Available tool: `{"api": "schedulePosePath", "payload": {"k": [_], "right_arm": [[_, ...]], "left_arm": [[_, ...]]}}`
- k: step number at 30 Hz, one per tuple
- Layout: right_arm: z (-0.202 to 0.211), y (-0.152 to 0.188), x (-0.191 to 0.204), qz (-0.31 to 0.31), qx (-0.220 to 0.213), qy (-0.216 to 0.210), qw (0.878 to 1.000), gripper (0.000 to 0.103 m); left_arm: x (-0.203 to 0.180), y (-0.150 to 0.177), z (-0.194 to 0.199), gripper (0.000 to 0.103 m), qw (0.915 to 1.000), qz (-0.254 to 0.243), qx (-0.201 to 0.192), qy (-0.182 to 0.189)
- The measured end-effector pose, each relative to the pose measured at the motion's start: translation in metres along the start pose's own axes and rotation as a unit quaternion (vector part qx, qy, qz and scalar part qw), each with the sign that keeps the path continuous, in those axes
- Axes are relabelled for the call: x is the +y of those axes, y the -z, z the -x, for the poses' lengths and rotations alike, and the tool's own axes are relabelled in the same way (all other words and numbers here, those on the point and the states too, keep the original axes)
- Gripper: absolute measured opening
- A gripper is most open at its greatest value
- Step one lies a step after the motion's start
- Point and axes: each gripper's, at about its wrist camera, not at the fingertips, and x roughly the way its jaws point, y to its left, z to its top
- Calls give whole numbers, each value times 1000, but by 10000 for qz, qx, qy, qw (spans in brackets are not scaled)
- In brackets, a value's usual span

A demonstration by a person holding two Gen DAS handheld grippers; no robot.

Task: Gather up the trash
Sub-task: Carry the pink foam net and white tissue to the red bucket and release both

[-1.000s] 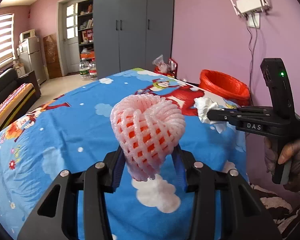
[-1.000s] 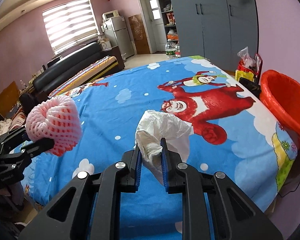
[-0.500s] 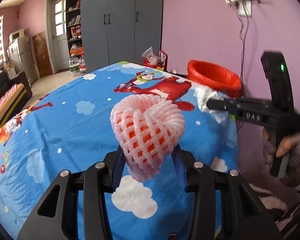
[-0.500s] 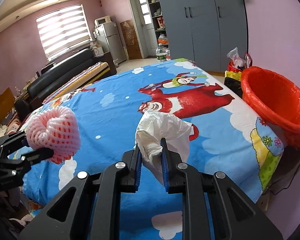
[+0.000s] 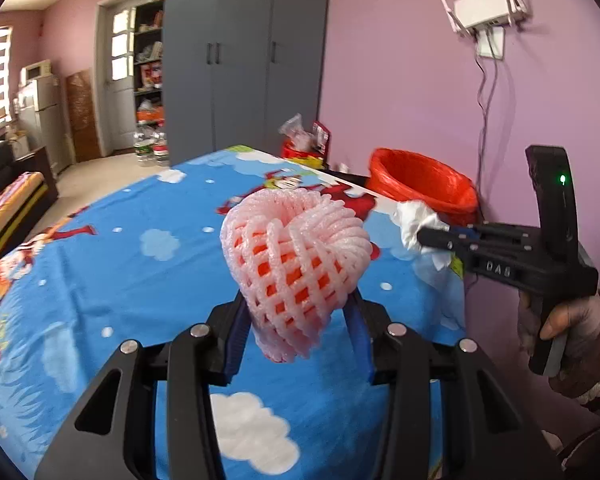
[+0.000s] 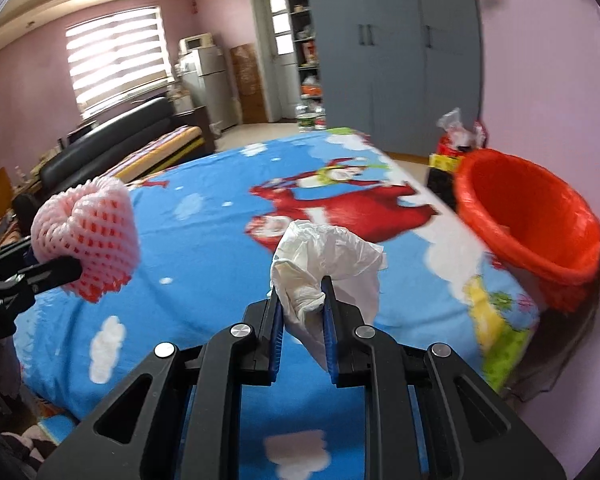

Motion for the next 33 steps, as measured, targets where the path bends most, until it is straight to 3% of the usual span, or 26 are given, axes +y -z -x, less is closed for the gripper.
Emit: {"api": "schedulePosePath", "payload": {"k": [5,15,23,33], "right_arm": [[12,-1,-34,-287,-163,397,9987,18],[25,-9,-107,-743,-396,1062,9908,18],[32,-15,-162,-1085,-557,1486,9813,19],[13,-35,-199,-1129,-687,1788,9750,20]], "left_arm": [[-18,-9,-25,43,9990,-204,88,376],[-66,-80,-86,43,9911,-650,-156,1152],[-112,-135,-145,43,9813,-1059,-196,1595],[-153,-188,-216,43,9743,-1114,-108,1955]]}}
